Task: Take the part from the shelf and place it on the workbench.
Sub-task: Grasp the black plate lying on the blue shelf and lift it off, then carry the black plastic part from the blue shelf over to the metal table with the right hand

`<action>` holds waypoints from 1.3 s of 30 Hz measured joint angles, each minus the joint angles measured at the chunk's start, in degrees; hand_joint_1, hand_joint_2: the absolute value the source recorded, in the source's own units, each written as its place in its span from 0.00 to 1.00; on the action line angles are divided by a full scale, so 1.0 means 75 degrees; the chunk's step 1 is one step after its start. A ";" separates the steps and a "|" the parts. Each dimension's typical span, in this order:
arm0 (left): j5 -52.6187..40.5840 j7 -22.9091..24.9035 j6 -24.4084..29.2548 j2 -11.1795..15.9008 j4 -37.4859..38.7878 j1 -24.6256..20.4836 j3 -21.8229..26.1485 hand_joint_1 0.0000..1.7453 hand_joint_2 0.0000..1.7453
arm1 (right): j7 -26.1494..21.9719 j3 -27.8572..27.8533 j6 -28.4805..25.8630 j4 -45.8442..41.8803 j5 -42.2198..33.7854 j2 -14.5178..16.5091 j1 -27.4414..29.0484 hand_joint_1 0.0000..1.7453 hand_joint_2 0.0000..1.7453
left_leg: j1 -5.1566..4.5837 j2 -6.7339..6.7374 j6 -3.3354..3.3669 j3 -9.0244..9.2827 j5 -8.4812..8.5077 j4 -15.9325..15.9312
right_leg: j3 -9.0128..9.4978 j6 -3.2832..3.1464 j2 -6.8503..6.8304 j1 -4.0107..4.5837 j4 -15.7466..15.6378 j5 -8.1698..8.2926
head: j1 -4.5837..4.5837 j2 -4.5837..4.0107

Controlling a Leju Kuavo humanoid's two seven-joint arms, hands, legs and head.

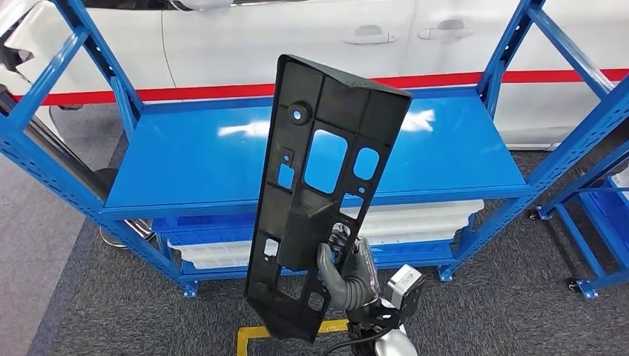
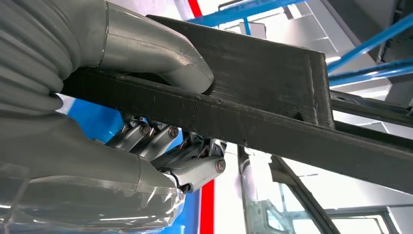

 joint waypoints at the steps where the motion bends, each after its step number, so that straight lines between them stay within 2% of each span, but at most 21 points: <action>1: -0.0001 0.0002 -0.0017 0.0007 0.0000 -0.0003 0.0000 0.00 0.00 | 0.0003 0.0000 -0.0001 0.0001 0.0013 0.0000 0.0002 1.00 1.00 | -0.0001 0.0000 0.0002 0.0103 0.0108 0.0105 | -0.0124 0.0005 -0.0002 0.0016 0.0025 0.0078 | -0.0001 0.0000; 4: -0.0009 0.0009 -0.0060 0.0019 -0.0001 -0.0022 0.0000 0.00 0.00 | 0.0007 0.0000 -0.0005 -0.0001 0.0041 0.0001 0.0004 1.00 1.00 | -0.0022 -0.0002 0.0075 0.1117 0.0573 -0.1021 | -0.0476 0.0060 0.0001 0.0046 0.0154 0.0275 | -0.0001 0.0000; 5: -0.0014 0.0010 -0.0065 0.0022 -0.0001 -0.0037 0.0000 0.00 0.00 | 0.0009 -0.0001 -0.0007 -0.0004 0.0048 0.0003 0.0004 1.00 1.00 | -0.0039 -0.0003 0.0108 0.1485 0.0536 -0.1548 | -0.0548 0.0095 -0.0001 0.0053 0.0198 0.0331 | 0.0000 0.0000; 7: -0.0020 0.0010 -0.0068 0.0028 -0.0003 -0.0056 0.0001 0.00 0.00 | 0.0014 -0.0001 -0.0009 -0.0008 0.0063 0.0007 0.0002 1.00 1.00 | -0.0092 -0.0011 0.0173 0.1814 0.0360 -0.2141 | -0.0595 0.0187 -0.0014 0.0049 0.0225 0.0449 | 0.0000 0.0000; 10: -0.0020 0.0017 -0.0068 0.0023 -0.0001 -0.0048 0.0003 0.00 0.00 | 0.0019 -0.0005 -0.0028 -0.0009 0.0086 0.0001 0.0013 1.00 1.00 | -0.0078 0.0024 0.0313 0.1683 0.0579 -0.2226 | -0.0653 0.0324 0.0008 0.0014 0.0269 0.0440 | 0.0001 0.0000; 12: -0.0020 0.0022 -0.0068 0.0018 0.0000 -0.0050 0.0003 0.00 0.00 | 0.0023 -0.0012 -0.0041 -0.0009 0.0103 -0.0007 0.0025 1.00 1.00 | -0.0041 0.0064 0.0407 0.1502 0.0791 -0.2263 | -0.0847 0.0398 0.0040 -0.0022 0.0793 -0.0201 | 0.0002 0.0000; 14: -0.0022 0.0023 -0.0074 0.0018 0.0000 -0.0048 0.0004 0.00 0.00 | 0.0025 -0.0016 -0.0042 -0.0009 0.0116 -0.0012 0.0039 1.00 1.00 | -0.0043 0.0067 0.0436 0.1253 0.0990 -0.2247 | -0.1075 0.0463 0.0039 -0.0060 0.1765 -0.0930 | 0.0001 0.0000; 16: -0.0024 0.0025 -0.0084 0.0018 0.0000 -0.0044 0.0004 0.00 0.00 | 0.0027 -0.0020 -0.0047 -0.0007 0.0120 -0.0020 0.0059 1.00 1.00 | -0.0042 0.0069 0.0410 0.0989 0.1169 -0.2210 | -0.1035 0.0505 0.0036 -0.0093 0.2335 -0.0999 | 0.0001 0.0000; 17: -0.0026 0.0026 -0.0087 0.0018 0.0000 -0.0043 0.0003 0.00 0.00 | 0.0028 -0.0022 -0.0050 -0.0007 0.0126 -0.0025 0.0067 1.00 1.00 | -0.0039 0.0069 0.0388 0.0867 0.1240 -0.2183 | -0.0832 0.0511 0.0035 -0.0104 0.2236 -0.0814 | 0.0001 0.0000; 19: -0.0031 0.0028 -0.0090 0.0016 0.0000 -0.0043 0.0003 0.00 0.00 | 0.0028 -0.0023 -0.0053 -0.0011 0.0143 -0.0029 0.0070 1.00 1.00 | -0.0037 0.0063 0.0325 0.0660 0.1356 -0.2109 | -0.0067 0.0490 0.0036 -0.0112 0.1338 -0.0533 | 0.0001 0.0000; 21: -0.0044 0.0029 -0.0091 0.0015 0.0000 -0.0044 0.0004 0.00 0.00 | 0.0027 -0.0023 -0.0053 -0.0027 0.0166 -0.0028 0.0070 1.00 1.00 | -0.0052 0.0051 0.0239 0.0541 0.1459 -0.2044 | 0.0608 0.0415 0.0048 -0.0082 0.0349 -0.0607 | 0.0000 0.0000; 24: -0.0072 0.0028 -0.0091 0.0018 0.0000 -0.0032 0.0006 0.00 0.00 | 0.0026 -0.0028 -0.0053 -0.0039 0.0182 -0.0029 0.0081 1.00 1.00 | -0.0047 0.0041 0.0088 0.0484 0.1614 -0.2048 | 0.0699 0.0237 0.0043 -0.0040 0.0020 -0.0603 | 0.0001 0.0000; 26: -0.0084 0.0031 -0.0092 0.0016 0.0000 -0.0015 0.0007 0.00 0.00 | 0.0028 -0.0029 -0.0052 -0.0039 0.0183 -0.0027 0.0086 1.00 1.00 | -0.0017 0.0026 0.0016 0.0348 0.1301 -0.1806 | 0.0545 0.0087 0.0016 -0.0049 0.0002 -0.0438 | 0.0001 0.0000; 29: -0.0087 0.0033 -0.0094 0.0009 0.0000 -0.0003 0.0007 0.00 0.00 | 0.0028 -0.0029 -0.0048 -0.0038 0.0184 -0.0023 0.0100 1.00 1.00 | 0.0001 0.0014 -0.0032 -0.0021 0.0182 -0.0533 | 0.0207 -0.0033 0.0000 -0.0008 0.0004 -0.0160 | 0.0000 0.0000; 30: -0.0087 0.0033 -0.0094 0.0012 0.0000 -0.0005 0.0008 0.00 0.00 | 0.0028 -0.0029 -0.0047 -0.0036 0.0186 -0.0023 0.0108 1.00 1.00 | 0.0000 0.0014 -0.0035 -0.0068 0.0015 -0.0119 | 0.0081 -0.0041 0.0000 0.0017 0.0014 -0.0068 | -0.0001 0.0000; 31: -0.0088 0.0033 -0.0094 0.0015 0.0000 -0.0007 0.0009 0.00 0.00 | 0.0028 -0.0029 -0.0046 -0.0033 0.0188 -0.0023 0.0117 1.00 1.00 | -0.0003 0.0013 -0.0025 -0.0015 0.0032 0.0117 | -0.0051 -0.0042 -0.0001 0.0042 0.0028 0.0023 | 0.0000 0.0000; 33: -0.0092 0.0031 -0.0095 0.0018 0.0000 -0.0010 0.0009 0.00 0.00 | 0.0028 -0.0029 -0.0042 -0.0028 0.0198 -0.0023 0.0133 1.00 1.00 | -0.0020 0.0011 0.0036 0.0465 0.0434 -0.0173 | -0.0293 -0.0030 0.0000 0.0080 0.0072 0.0182 | 0.0000 0.0000; 34: -0.0098 0.0030 -0.0098 0.0019 -0.0001 -0.0014 0.0009 0.00 0.00 | 0.0026 -0.0029 -0.0035 -0.0028 0.0209 -0.0023 0.0138 1.00 1.00 | -0.0040 0.0009 0.0092 0.0871 0.0581 -0.0663 | -0.0390 -0.0019 0.0001 0.0090 0.0104 0.0250 | 0.0001 0.0000; 36: -0.0120 0.0023 -0.0114 0.0028 -0.0002 -0.0037 0.0009 0.00 0.00 | 0.0014 -0.0032 -0.0001 -0.0030 0.0249 -0.0024 0.0152 1.00 1.00 | -0.0095 0.0006 0.0182 0.1638 0.0528 -0.1760 | -0.0514 0.0036 -0.0004 0.0112 0.0161 0.0370 | 0.0000 0.0000; 37: -0.0138 0.0017 -0.0129 0.0032 -0.0003 -0.0044 0.0013 0.00 0.00 | 0.0004 -0.0033 0.0037 -0.0029 0.0281 -0.0025 0.0167 1.00 1.00 | -0.0126 0.0004 0.0209 0.1840 0.0435 -0.2109 | -0.0540 0.0075 -0.0013 0.0105 0.0172 0.0431 | 0.0000 0.0000; 39: -0.0170 0.0010 -0.0168 0.0034 -0.0002 -0.0044 0.0040 0.00 0.00 | -0.0019 -0.0037 0.0149 -0.0026 0.0355 -0.0031 0.0227 1.00 1.00 | -0.0149 0.0005 0.0248 0.1865 0.0458 -0.2299 | -0.0557 0.0169 -0.0029 0.0089 0.0146 0.0556 | 0.0001 0.0000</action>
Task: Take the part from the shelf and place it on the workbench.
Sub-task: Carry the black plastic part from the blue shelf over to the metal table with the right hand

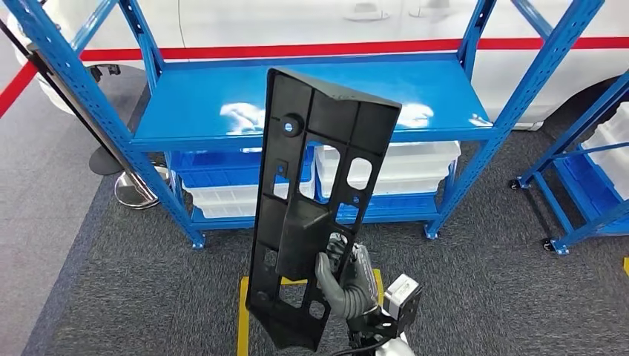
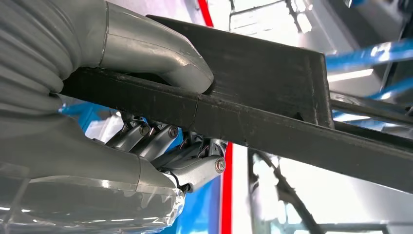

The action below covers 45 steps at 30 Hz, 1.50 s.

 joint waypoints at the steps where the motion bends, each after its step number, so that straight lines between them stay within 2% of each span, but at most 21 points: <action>1: -0.0019 -0.0003 -0.0021 -0.0003 0.0001 0.0002 0.0028 0.00 0.00 | -0.0012 -0.0008 0.0061 0.0003 0.0040 -0.0007 0.0048 1.00 1.00 | 0.0010 0.0013 0.0039 -0.0050 0.0088 -0.0026 | -0.0031 0.0050 0.0011 -0.0014 0.0024 -0.0037 | 0.0001 0.0000; 3: -0.0056 -0.0022 -0.0049 -0.0009 0.0001 0.0000 0.0084 0.00 0.00 | -0.0040 -0.0050 0.0169 0.0012 0.0091 -0.0036 0.0188 1.00 1.00 | 0.0054 0.0056 0.0137 -0.0210 0.0267 -0.0077 | -0.0191 0.0149 0.0044 -0.0040 0.0384 -0.0504 | 0.0001 0.0000; 5: -0.0077 -0.0061 -0.0053 -0.0011 -0.0001 0.0009 0.0127 0.00 0.00 | -0.0088 -0.0141 0.0272 0.0024 0.0072 -0.0084 0.0401 1.00 1.00 | 0.0061 0.0109 0.0192 -0.0413 0.0406 -0.0080 | -0.0444 0.0239 0.0060 -0.0101 0.1248 -0.1227 | 0.0001 0.0000; 6: -0.0085 -0.0077 -0.0046 -0.0012 -0.0001 0.0021 0.0149 0.00 0.00 | -0.0117 -0.0208 0.0308 0.0031 0.0042 -0.0111 0.0534 1.00 1.00 | 0.0061 0.0143 0.0192 -0.0509 0.0476 -0.0072 | -0.0545 0.0285 0.0060 -0.0132 0.1714 -0.1404 | 0.0001 0.0000; 8: -0.0106 -0.0093 -0.0026 -0.0015 -0.0001 0.0037 0.0205 0.00 0.00 | -0.0163 -0.0367 0.0319 0.0041 -0.0028 -0.0168 0.0798 1.00 1.00 | 0.0067 0.0250 0.0164 -0.0685 0.0593 -0.0032 | -0.0490 0.0357 0.0047 -0.0187 0.2122 -0.1221 | 0.0001 0.0000; 10: -0.0123 -0.0094 -0.0015 -0.0016 -0.0001 0.0044 0.0263 0.00 0.00 | -0.0190 -0.0518 0.0298 0.0043 -0.0083 -0.0215 0.0991 1.00 1.00 | 0.0073 0.0384 0.0113 -0.0827 0.0659 0.0050 | 0.0111 0.0391 -0.0091 -0.0233 0.1457 -0.0834 | 0.0000 0.0000; 12: -0.0126 -0.0097 0.0000 -0.0016 -0.0004 0.0058 0.0312 0.00 0.00 | -0.0214 -0.0626 0.0250 0.0023 -0.0104 -0.0240 0.1108 1.00 1.00 | 0.0055 0.0524 0.0035 -0.0911 0.0679 0.0144 | 0.0827 0.0333 -0.0366 -0.0187 0.0406 -0.0877 | -0.0001 0.0000; 15: -0.0130 -0.0111 0.0052 -0.0016 -0.0008 0.0042 0.0423 0.00 0.00 | -0.0278 -0.0827 0.0108 -0.0094 -0.0169 -0.0276 0.1415 1.00 1.00 | 0.0044 0.0736 -0.0104 -0.0906 0.0709 0.0194 | 0.1042 0.0110 -0.0383 -0.0113 -0.0074 -0.1036 | -0.0004 0.0000; 18: -0.0181 -0.0093 0.0097 -0.0022 -0.0009 0.0042 0.0520 0.00 0.00 | -0.0376 -0.1039 0.0038 -0.0258 -0.0217 -0.0348 0.1827 1.00 1.00 | 0.0095 0.0411 -0.0244 -0.1043 0.0357 0.0571 | 0.0960 -0.0105 -0.0179 -0.0134 -0.0134 -0.0908 | -0.0003 0.0000; 21: -0.0285 -0.0021 0.0100 -0.0024 -0.0009 0.0095 0.0552 0.00 0.00 | -0.0493 -0.1210 -0.0034 -0.0472 -0.0184 -0.0383 0.2139 1.00 1.00 | 0.0106 0.0039 -0.0254 -0.1575 -0.0503 0.2012 | 0.0814 -0.0211 0.0075 -0.0088 -0.0123 -0.0791 | -0.0003 0.0000; 23: -0.0362 0.0027 0.0089 -0.0022 -0.0009 0.0103 0.0561 0.00 0.00 | -0.0531 -0.1348 -0.0070 -0.0604 -0.0165 -0.0390 0.2309 1.00 1.00 | 0.0100 0.0010 -0.0214 -0.1645 -0.0547 0.2406 | 0.0743 -0.0220 0.0272 -0.0038 -0.0097 -0.0743 | -0.0003 0.0000; 25: -0.0430 0.0052 0.0075 -0.0021 -0.0009 0.0097 0.0563 0.00 0.00 | -0.0538 -0.1460 -0.0095 -0.0716 -0.0158 -0.0391 0.2420 1.00 1.00 | 0.0083 -0.0119 -0.0113 -0.1162 -0.0077 0.1612 | 0.0718 -0.0212 0.0475 -0.0005 -0.0063 -0.0721 | -0.0003 0.0000; 26: -0.0458 0.0060 0.0071 -0.0013 -0.0009 0.0092 0.0564 0.00 0.00 | -0.0541 -0.1503 -0.0106 -0.0766 -0.0154 -0.0391 0.2454 1.00 1.00 | 0.0079 -0.0312 -0.0041 -0.0844 0.0110 0.1061 | 0.0704 -0.0199 0.0568 0.0003 -0.0042 -0.0713 | -0.0002 0.0000; 29: -0.0562 0.0083 0.0068 0.0002 -0.0009 0.0089 0.0568 0.00 0.00 | -0.0552 -0.1601 -0.0139 -0.0876 -0.0098 -0.0383 0.2505 1.00 1.00 | 0.0052 -0.0690 0.0040 -0.0400 0.0266 0.0214 | 0.0613 -0.0097 0.0847 -0.0045 0.0002 -0.0650 | -0.0001 0.0000; 31: -0.0624 0.0102 0.0065 0.0006 -0.0009 0.0069 0.0569 0.00 0.00 | -0.0560 -0.1662 -0.0160 -0.0937 -0.0041 -0.0374 0.2567 1.00 1.00 | 0.0056 -0.0516 0.0042 -0.0391 0.0314 0.0087 | 0.0539 0.0003 0.0932 -0.0064 0.0024 -0.0607 | -0.0002 0.0000; 33: -0.0651 0.0111 0.0055 0.0007 -0.0009 0.0044 0.0569 0.00 0.00 | -0.0565 -0.1720 -0.0168 -0.0993 -0.0015 -0.0372 0.2617 1.00 1.00 | 0.0102 -0.0312 0.0093 -0.0375 0.0383 -0.0039 | 0.0369 0.0081 0.0632 -0.0042 0.0302 -0.0804 | -0.0001 0.0000; 36: -0.0690 0.0128 0.0025 0.0010 -0.0009 0.0064 0.0570 0.00 0.00 | -0.0568 -0.1770 -0.0204 -0.1026 0.0016 -0.0372 0.2641 1.00 1.00 | 0.0118 0.0031 0.0147 -0.0393 0.0418 -0.0078 | -0.0288 0.0200 0.0184 -0.0118 0.1654 -0.1519 | 0.0000 0.0000; 38: -0.0765 0.0164 -0.0012 0.0010 -0.0009 0.0065 0.0569 0.00 0.00 | -0.0570 -0.1800 -0.0297 -0.1032 0.0086 -0.0372 0.2686 1.00 1.00 | 0.0130 0.0262 0.0122 -0.0396 0.0402 -0.0064 | -0.0510 0.0293 0.0121 -0.0212 0.2128 -0.1582 | 0.0000 0.0000; 41: -0.0900 0.0230 -0.0061 0.0009 -0.0009 0.0016 0.0552 0.00 0.00 | -0.0570 -0.1839 -0.0442 -0.1089 0.0195 -0.0372 0.2760 1.00 1.00 | 0.0176 0.0535 -0.0013 -0.0370 0.0309 0.0020 | 0.0146 0.0399 -0.0168 -0.0307 0.0912 -0.0924 | 0.0001 0.0000; 43: -0.0953 0.0251 -0.0069 0.0020 -0.0009 -0.0012 0.0533 0.00 0.00 | -0.0571 -0.1855 -0.0497 -0.1154 0.0227 -0.0370 0.2792 1.00 1.00 | 0.0161 0.0669 -0.0136 -0.0370 0.0221 0.0107 | 0.0496 0.0330 -0.0346 -0.0279 0.0214 -0.0729 | 0.0000 0.0000; 45: -0.0993 0.0256 -0.0099 0.0031 -0.0009 -0.0048 0.0514 0.00 0.00 | -0.0570 -0.1874 -0.0544 -0.1204 0.0239 -0.0369 0.2831 1.00 1.00 | 0.0139 0.0785 -0.0229 -0.0348 0.0187 0.0123 | 0.0495 0.0190 -0.0270 -0.0223 0.0141 -0.0743 | -0.0001 0.0000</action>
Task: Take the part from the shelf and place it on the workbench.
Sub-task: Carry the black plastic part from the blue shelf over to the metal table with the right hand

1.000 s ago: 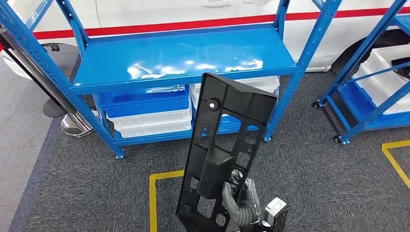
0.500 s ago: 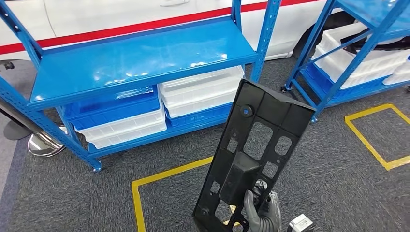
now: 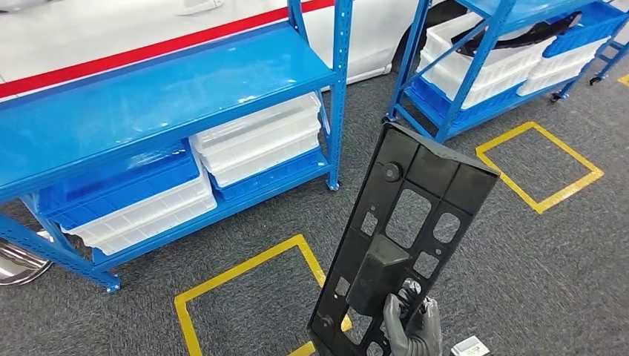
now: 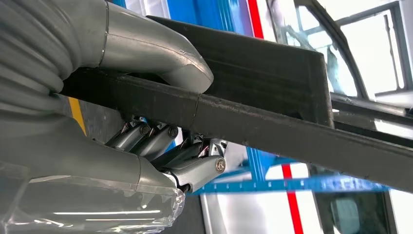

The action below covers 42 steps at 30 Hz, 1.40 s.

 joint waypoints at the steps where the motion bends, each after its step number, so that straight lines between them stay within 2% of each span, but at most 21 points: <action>1: -0.0026 -0.0001 -0.0024 -0.0002 0.0000 -0.0019 -0.0011 0.00 0.00 | 0.0003 -0.0008 -0.0024 -0.0025 0.0007 0.0000 0.0028 1.00 1.00 | 0.0016 0.0015 -0.0042 0.0017 -0.0014 -0.0010 | -0.0014 -0.0060 0.0073 0.0000 0.0000 0.0008 | 0.0001 0.0000; 4: -0.0111 -0.0018 -0.0080 -0.0010 0.0000 -0.0047 -0.0042 0.00 0.00 | 0.0010 -0.0036 -0.0084 -0.0124 0.0022 0.0003 0.0117 1.00 1.00 | 0.0068 -0.0423 -0.0108 -0.0168 -0.0435 0.0498 | -0.0029 -0.0219 0.0277 -0.0021 -0.0043 0.0052 | 0.0000 0.0000; 6: -0.0130 -0.0029 -0.0087 -0.0006 0.0000 -0.0026 -0.0047 0.00 0.00 | 0.0012 -0.0058 -0.0120 -0.0164 0.0028 0.0013 0.0144 1.00 1.00 | 0.0057 -0.0699 -0.0090 -0.0626 -0.0957 0.1527 | -0.0042 -0.0273 0.0429 0.0013 -0.0043 0.0059 | -0.0001 0.0000; 8: -0.0143 -0.0033 -0.0095 0.0000 0.0000 -0.0003 -0.0047 0.00 0.00 | 0.0012 -0.0085 -0.0153 -0.0175 0.0034 0.0020 0.0184 1.00 1.00 | 0.0037 -0.0765 -0.0057 -0.0983 -0.1116 0.2244 | -0.0039 -0.0291 0.0629 0.0055 -0.0037 0.0063 | -0.0001 0.0000; 10: -0.0168 -0.0032 -0.0101 -0.0001 0.0000 0.0003 -0.0048 0.00 0.00 | 0.0015 -0.0115 -0.0170 -0.0175 0.0041 0.0023 0.0229 1.00 1.00 | 0.0028 -0.0844 0.0011 -0.0835 -0.0674 0.1813 | -0.0019 -0.0294 0.0857 0.0085 -0.0023 0.0064 | -0.0001 0.0000; 12: -0.0191 -0.0023 -0.0101 0.0001 0.0000 0.0010 -0.0050 0.00 0.00 | 0.0018 -0.0137 -0.0182 -0.0176 0.0052 0.0043 0.0247 1.00 1.00 | 0.0029 -0.1202 0.0097 -0.0414 -0.0146 0.0771 | -0.0020 -0.0281 0.1074 0.0100 0.0007 0.0069 | -0.0001 0.0000; 14: -0.0197 -0.0011 -0.0101 0.0008 0.0000 0.0014 -0.0050 0.00 0.00 | 0.0016 -0.0151 -0.0192 -0.0184 0.0066 0.0070 0.0255 1.00 1.00 | 0.0018 -0.1462 0.0134 -0.0198 -0.0003 0.0224 | -0.0074 -0.0216 0.1270 0.0087 0.0030 0.0098 | 0.0000 0.0000; 17: -0.0203 -0.0004 -0.0111 0.0008 0.0000 -0.0019 -0.0052 0.00 0.00 | 0.0012 -0.0171 -0.0209 -0.0195 0.0072 0.0084 0.0313 1.00 1.00 | -0.0002 -0.1241 0.0200 -0.0144 0.0039 0.0101 | -0.0165 -0.0058 0.1388 0.0060 0.0029 0.0153 | 0.0000 0.0000; 19: -0.0207 -0.0001 -0.0123 0.0006 0.0000 -0.0024 -0.0053 0.00 0.00 | 0.0004 -0.0181 -0.0205 -0.0197 0.0067 0.0085 0.0332 1.00 1.00 | 0.0013 -0.1019 0.0296 -0.0120 0.0118 0.0001 | -0.0336 0.0005 0.0946 0.0093 0.0364 -0.0084 | 0.0001 0.0000; 21: -0.0207 0.0003 -0.0128 0.0010 0.0000 0.0011 -0.0051 0.00 0.00 | -0.0006 -0.0184 -0.0192 -0.0195 0.0040 0.0085 0.0322 1.00 1.00 | -0.0012 -0.0776 0.0346 -0.0128 0.0135 -0.0021 | -0.0747 0.0055 0.0490 0.0083 0.1251 -0.0590 | 0.0001 0.0000; 23: -0.0207 0.0005 -0.0130 0.0022 0.0000 0.0039 -0.0049 0.00 0.00 | -0.0010 -0.0187 -0.0188 -0.0187 0.0004 0.0085 0.0319 1.00 1.00 | -0.0032 -0.0520 0.0349 -0.0140 0.0125 -0.0015 | -0.1073 0.0110 0.0390 0.0039 0.1978 -0.0844 | 0.0001 0.0000; 24: -0.0207 0.0005 -0.0131 0.0028 0.0000 0.0036 -0.0048 0.00 0.00 | -0.0012 -0.0190 -0.0188 -0.0181 -0.0007 0.0085 0.0321 1.00 1.00 | -0.0034 -0.0405 0.0342 -0.0138 0.0116 -0.0012 | -0.1043 0.0127 0.0364 0.0019 0.1963 -0.0759 | 0.0001 0.0000; 26: -0.0207 0.0004 -0.0140 0.0031 0.0000 0.0020 -0.0047 0.00 0.00 | -0.0015 -0.0195 -0.0188 -0.0171 -0.0011 0.0085 0.0320 1.00 1.00 | -0.0036 -0.0210 0.0305 -0.0105 0.0081 -0.0007 | -0.0559 0.0129 0.0194 -0.0001 0.1152 -0.0314 | 0.0001 0.0000; 28: -0.0208 0.0002 -0.0152 0.0031 0.0000 0.0012 -0.0047 0.00 0.00 | -0.0020 -0.0195 -0.0188 -0.0170 -0.0012 0.0085 0.0308 1.00 1.00 | -0.0065 -0.0050 0.0238 -0.0053 0.0027 0.0007 | -0.0054 0.0049 -0.0203 0.0049 0.0250 -0.0064 | 0.0001 0.0000; 30: -0.0210 0.0002 -0.0158 0.0032 0.0000 0.0009 -0.0045 0.00 0.00 | -0.0031 -0.0197 -0.0188 -0.0171 -0.0012 0.0086 0.0294 1.00 1.00 | -0.0103 0.0100 0.0155 -0.0008 -0.0015 0.0018 | 0.0059 -0.0067 -0.0369 0.0126 -0.0016 -0.0076 | 0.0001 0.0000; 32: -0.0210 0.0002 -0.0159 0.0034 0.0000 0.0001 -0.0044 0.00 0.00 | -0.0043 -0.0200 -0.0190 -0.0172 -0.0012 0.0088 0.0295 1.00 1.00 | -0.0100 0.0218 0.0068 0.0031 -0.0063 0.0015 | 0.0036 -0.0166 -0.0175 0.0126 -0.0042 -0.0041 | 0.0001 0.0000; 33: -0.0212 0.0002 -0.0159 0.0035 0.0000 -0.0003 -0.0044 0.00 0.00 | -0.0050 -0.0204 -0.0192 -0.0172 -0.0013 0.0092 0.0299 1.00 1.00 | -0.0085 0.0120 0.0028 0.0027 -0.0145 0.0073 | 0.0034 -0.0213 -0.0078 0.0105 -0.0070 -0.0021 | 0.0001 0.0000; 36: -0.0227 0.0007 -0.0154 0.0031 0.0000 0.0016 -0.0045 0.00 0.00 | -0.0061 -0.0214 -0.0206 -0.0172 -0.0013 0.0116 0.0289 1.00 1.00 | -0.0046 -0.0558 -0.0022 -0.0406 -0.0814 0.1135 | 0.0021 -0.0326 0.0221 0.0076 -0.0113 0.0028 | 0.0000 0.0000; 38: -0.0227 0.0015 -0.0145 0.0038 0.0000 0.0052 -0.0044 0.00 0.00 | -0.0061 -0.0216 -0.0213 -0.0170 -0.0012 0.0125 0.0283 1.00 1.00 | -0.0048 -0.0741 -0.0014 -0.0849 -0.1131 0.2057 | 0.0010 -0.0352 0.0455 0.0101 -0.0098 0.0036 | -0.0001 0.0000; 40: -0.0227 0.0023 -0.0141 0.0046 0.0000 0.0067 -0.0044 0.00 0.00 | -0.0061 -0.0219 -0.0213 -0.0168 -0.0012 0.0125 0.0290 1.00 1.00 | -0.0050 -0.0794 0.0016 -0.0906 -0.0859 0.2034 | 0.0018 -0.0356 0.0709 0.0119 -0.0074 0.0037 | -0.0001 0.0000; 42: -0.0229 0.0025 -0.0141 0.0047 0.0000 0.0054 -0.0044 0.00 0.00 | -0.0062 -0.0221 -0.0212 -0.0166 -0.0012 0.0126 0.0291 1.00 1.00 | -0.0041 -0.1041 0.0068 -0.0554 -0.0278 0.1106 | 0.0026 -0.0348 0.0941 0.0119 -0.0045 0.0034 | -0.0001 0.0000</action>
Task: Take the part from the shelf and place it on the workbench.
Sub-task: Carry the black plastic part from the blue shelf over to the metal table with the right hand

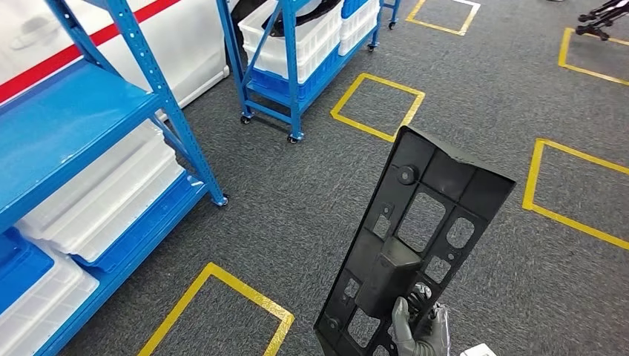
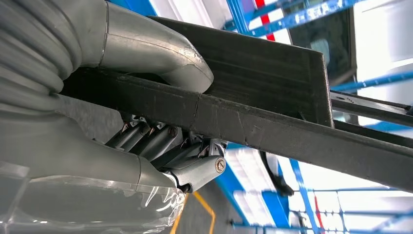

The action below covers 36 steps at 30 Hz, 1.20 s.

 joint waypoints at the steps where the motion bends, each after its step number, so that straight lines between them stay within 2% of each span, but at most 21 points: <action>1: -0.0003 -0.0001 -0.0001 0.0001 0.0000 -0.0004 0.0000 0.00 0.00 | -0.0001 -0.0001 -0.0001 0.0001 0.0001 0.0001 -0.0007 1.00 1.00 | 0.0015 -0.0223 0.0022 0.0169 0.0195 -0.0465 | -0.0022 0.0020 0.0109 0.0002 0.0030 0.0001 | 0.0001 0.0000; 3: -0.0020 -0.0001 -0.0010 0.0005 0.0000 -0.0013 0.0000 0.00 0.00 | -0.0007 -0.0001 -0.0016 0.0002 0.0004 0.0007 -0.0015 1.00 1.00 | 0.0016 -0.0537 0.0050 0.0305 0.0293 -0.0886 | -0.0105 0.0106 0.0307 -0.0028 0.0060 0.0033 | 0.0000 0.0000; 5: -0.0046 -0.0001 -0.0027 0.0010 0.0000 -0.0028 0.0000 0.00 0.00 | -0.0012 -0.0003 -0.0044 0.0003 0.0007 0.0012 -0.0006 1.00 1.00 | 0.0006 -0.0405 0.0110 0.0319 0.0326 -0.0952 | -0.0172 0.0227 0.0496 -0.0061 0.0046 0.0091 | 0.0000 0.0000; 7: -0.0064 -0.0007 -0.0042 0.0012 0.0000 -0.0036 0.0000 0.00 0.00 | -0.0017 -0.0006 -0.0073 0.0001 0.0017 0.0014 0.0008 1.00 1.00 | 0.0023 -0.0175 0.0219 0.0366 0.0401 -0.1057 | -0.0268 0.0299 0.0236 -0.0037 0.0212 -0.0022 | 0.0001 0.0000; 9: -0.0076 -0.0013 -0.0053 0.0012 0.0000 -0.0030 0.0001 0.00 0.00 | -0.0021 -0.0007 -0.0099 0.0001 0.0039 0.0014 -0.0006 1.00 1.00 | 0.0007 0.0071 0.0293 0.0377 0.0440 -0.1115 | -0.0605 0.0332 -0.0298 -0.0019 0.0934 -0.0463 | 0.0002 0.0000; 11: -0.0082 -0.0015 -0.0059 0.0014 0.0000 -0.0016 0.0002 0.00 0.00 | -0.0023 -0.0007 -0.0114 0.0004 0.0063 0.0014 -0.0021 1.00 1.00 | -0.0025 0.0320 0.0314 0.0362 0.0435 -0.1114 | -0.1037 0.0370 -0.0515 -0.0055 0.1866 -0.0886 | 0.0002 0.0000; 12: -0.0082 -0.0015 -0.0059 0.0015 0.0000 -0.0016 0.0003 0.00 0.00 | -0.0023 -0.0008 -0.0117 0.0008 0.0071 0.0014 -0.0019 1.00 1.00 | -0.0033 0.0443 0.0313 0.0360 0.0428 -0.1112 | -0.1122 0.0388 -0.0549 -0.0075 0.2077 -0.0920 | 0.0001 0.0000; 13: -0.0083 -0.0015 -0.0059 0.0016 0.0000 -0.0023 0.0003 0.00 0.00 | -0.0023 -0.0009 -0.0117 0.0012 0.0079 0.0014 -0.0016 1.00 1.00 | -0.0035 0.0557 0.0305 0.0364 0.0419 -0.1111 | -0.1053 0.0400 -0.0580 -0.0089 0.1992 -0.0812 | 0.0001 0.0000; 14: -0.0085 -0.0015 -0.0059 0.0016 0.0000 -0.0033 0.0003 0.00 0.00 | -0.0023 -0.0009 -0.0118 0.0015 0.0085 0.0014 -0.0015 1.00 1.00 | -0.0035 0.0659 0.0290 0.0377 0.0406 -0.1111 | -0.0822 0.0400 -0.0642 -0.0095 0.1609 -0.0593 | 0.0001 0.0000; 16: -0.0091 -0.0015 -0.0059 0.0015 0.0000 -0.0051 0.0003 0.00 0.00 | -0.0022 -0.0010 -0.0119 0.0017 0.0097 0.0014 -0.0023 1.00 1.00 | -0.0055 0.0827 0.0230 0.0424 0.0363 -0.1104 | -0.0197 0.0351 -0.0986 -0.0052 0.0532 -0.0205 | 0.0001 0.0000; 18: -0.0094 -0.0015 -0.0059 0.0014 0.0000 -0.0064 0.0003 0.00 0.00 | -0.0025 -0.0012 -0.0118 0.0017 0.0103 0.0015 -0.0036 1.00 1.00 | -0.0081 0.0967 0.0151 0.0470 0.0319 -0.1096 | 0.0102 0.0264 -0.1209 0.0028 -0.0028 -0.0109 | 0.0001 0.0000; 21: -0.0094 -0.0015 -0.0059 0.0015 0.0000 -0.0104 0.0003 0.00 0.00 | -0.0030 -0.0014 -0.0118 0.0017 0.0110 0.0018 -0.0030 1.00 1.00 | -0.0069 0.1129 0.0034 0.0531 0.0262 -0.1101 | 0.0098 0.0141 -0.0989 0.0048 -0.0112 -0.0091 | 0.0001 0.0000; 23: -0.0097 -0.0019 -0.0060 0.0010 0.0000 -0.0114 0.0002 0.00 0.00 | -0.0033 -0.0019 -0.0119 0.0017 0.0113 0.0022 -0.0036 1.00 1.00 | -0.0033 0.0823 -0.0028 0.0418 0.0003 -0.0774 | 0.0128 0.0044 -0.0816 0.0002 -0.0191 -0.0040 | 0.0001 0.0000; 25: -0.0096 -0.0023 -0.0061 0.0005 0.0000 -0.0094 0.0002 0.00 0.00 | -0.0034 -0.0025 -0.0119 0.0017 0.0115 0.0035 -0.0053 1.00 1.00 | -0.0008 0.0397 -0.0055 -0.0006 -0.0506 0.0173 | 0.0129 -0.0019 -0.0633 -0.0002 -0.0210 -0.0020 | 0.0000 0.0000; 26: -0.0093 -0.0023 -0.0062 0.0004 0.0000 -0.0077 0.0003 0.00 0.00 | -0.0032 -0.0026 -0.0119 0.0017 0.0117 0.0041 -0.0057 1.00 1.00 | -0.0004 0.0313 -0.0065 -0.0255 -0.0706 0.0693 | 0.0126 -0.0035 -0.0526 0.0006 -0.0202 -0.0016 | 0.0000 0.0000; 27: -0.0086 -0.0023 -0.0062 0.0005 0.0000 -0.0061 0.0004 0.00 0.00 | -0.0031 -0.0027 -0.0119 0.0017 0.0118 0.0046 -0.0054 1.00 1.00 | -0.0004 0.0278 -0.0074 -0.0425 -0.0760 0.1015 | 0.0128 -0.0038 -0.0411 0.0012 -0.0192 -0.0017 | 0.0001 0.0000; 28: -0.0081 -0.0024 -0.0062 0.0005 0.0000 -0.0053 0.0005 0.00 0.00 | -0.0031 -0.0028 -0.0119 0.0017 0.0119 0.0046 -0.0053 1.00 1.00 | -0.0002 0.0261 -0.0078 -0.0471 -0.0645 0.1044 | 0.0131 -0.0034 -0.0290 0.0013 -0.0175 -0.0020 | 0.0000 0.0000; 30: -0.0079 -0.0028 -0.0062 0.0005 0.0000 -0.0053 0.0006 0.00 0.00 | -0.0031 -0.0028 -0.0121 0.0017 0.0119 0.0047 -0.0053 1.00 1.00 | 0.0021 0.0117 -0.0071 -0.0189 -0.0067 0.0266 | 0.0133 -0.0002 -0.0055 0.0002 -0.0115 -0.0043 | 0.0000 0.0000; 32: -0.0078 -0.0036 -0.0062 0.0004 0.0000 -0.0052 0.0007 0.00 0.00 | -0.0032 -0.0029 -0.0122 0.0018 0.0125 0.0050 -0.0061 1.00 1.00 | 0.0065 -0.0329 -0.0057 0.0142 0.0307 -0.0614 | 0.0072 0.0066 0.0153 0.0002 -0.0016 -0.0073 | 0.0001 0.0000; 34: -0.0074 -0.0041 -0.0062 0.0004 0.0000 -0.0050 0.0009 0.00 0.00 | -0.0033 -0.0032 -0.0121 0.0018 0.0136 0.0056 -0.0062 1.00 1.00 | 0.0065 -0.0562 -0.0024 0.0226 0.0318 -0.0871 | -0.0025 0.0160 0.0346 -0.0019 0.0035 -0.0055 | 0.0001 0.0000; 36: -0.0071 -0.0044 -0.0062 0.0001 0.0000 -0.0062 0.0010 0.00 0.00 | -0.0034 -0.0034 -0.0122 0.0017 0.0143 0.0060 -0.0045 1.00 1.00 | 0.0061 -0.0367 0.0064 0.0248 0.0360 -0.0924 | -0.0088 0.0261 0.0519 -0.0055 0.0027 -0.0010 | 0.0000 0.0000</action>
